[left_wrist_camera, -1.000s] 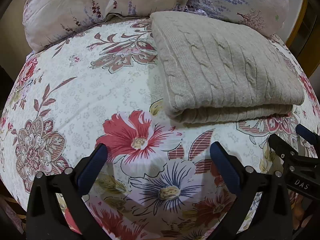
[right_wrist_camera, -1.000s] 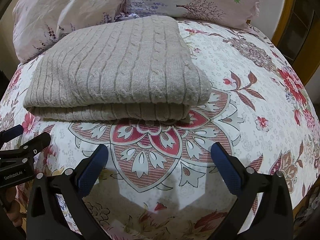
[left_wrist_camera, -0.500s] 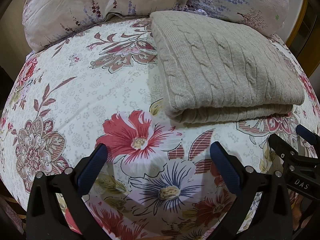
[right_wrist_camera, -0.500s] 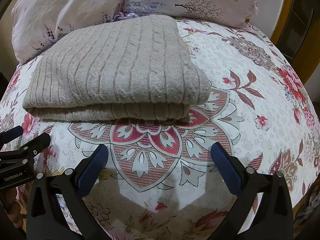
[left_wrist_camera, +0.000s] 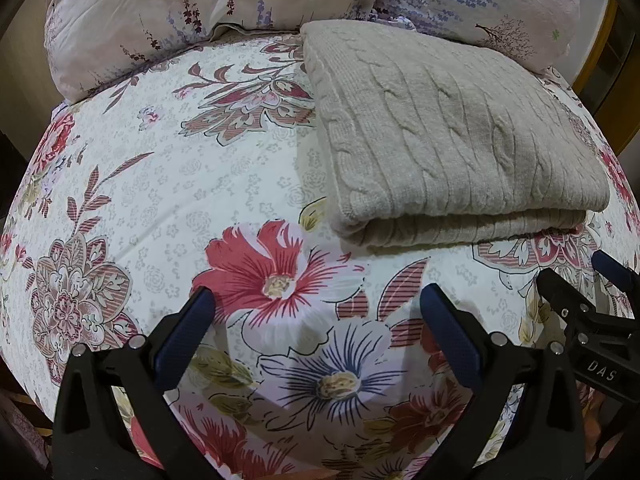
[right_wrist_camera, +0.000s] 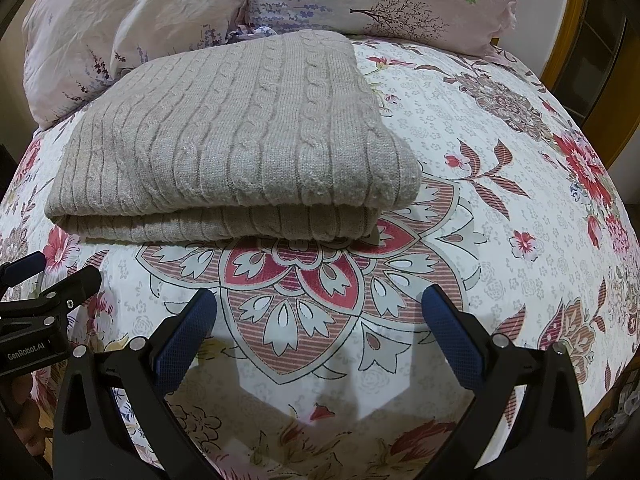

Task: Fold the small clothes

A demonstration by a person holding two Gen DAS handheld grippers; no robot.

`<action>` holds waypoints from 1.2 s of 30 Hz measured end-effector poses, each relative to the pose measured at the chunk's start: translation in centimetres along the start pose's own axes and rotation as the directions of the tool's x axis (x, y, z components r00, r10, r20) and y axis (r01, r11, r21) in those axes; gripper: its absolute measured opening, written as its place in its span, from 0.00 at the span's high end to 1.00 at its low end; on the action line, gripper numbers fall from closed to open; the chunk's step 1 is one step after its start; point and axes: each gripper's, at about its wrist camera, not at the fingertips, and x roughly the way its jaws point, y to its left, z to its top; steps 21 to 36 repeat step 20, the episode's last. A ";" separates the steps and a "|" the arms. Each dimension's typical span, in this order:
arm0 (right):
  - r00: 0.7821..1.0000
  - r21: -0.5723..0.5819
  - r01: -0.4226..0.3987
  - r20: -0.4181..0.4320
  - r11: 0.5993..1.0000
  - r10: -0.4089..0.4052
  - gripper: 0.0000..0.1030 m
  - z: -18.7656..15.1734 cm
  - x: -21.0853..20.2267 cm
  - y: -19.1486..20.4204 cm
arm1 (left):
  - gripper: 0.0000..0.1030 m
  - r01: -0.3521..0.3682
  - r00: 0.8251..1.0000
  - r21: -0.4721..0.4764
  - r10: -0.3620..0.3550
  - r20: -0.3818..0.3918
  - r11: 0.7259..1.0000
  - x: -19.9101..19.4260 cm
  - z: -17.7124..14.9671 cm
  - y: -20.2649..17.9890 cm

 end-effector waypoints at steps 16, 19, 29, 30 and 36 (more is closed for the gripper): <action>1.000 -0.001 0.000 0.000 1.000 0.000 0.01 0.0 0.0 0.0 | 0.02 0.000 1.000 -0.003 0.000 0.002 1.000 0.0 -0.2 0.1; 1.000 0.000 0.000 0.000 1.000 0.000 0.01 0.0 0.0 0.0 | 0.02 0.000 1.000 -0.002 0.000 0.003 1.000 0.0 -0.1 0.1; 1.000 0.000 0.000 0.001 1.000 0.000 0.01 0.0 0.0 0.0 | 0.02 0.000 1.000 -0.002 0.000 0.003 1.000 0.0 -0.2 0.1; 1.000 0.000 0.000 0.001 1.000 0.000 0.01 0.0 0.0 0.0 | 0.02 0.000 1.000 -0.002 0.000 0.003 1.000 0.0 -0.2 0.1; 1.000 0.000 0.000 0.001 1.000 0.000 0.01 0.0 0.0 0.0 | 0.02 0.000 1.000 -0.002 0.000 0.003 1.000 0.0 -0.2 0.1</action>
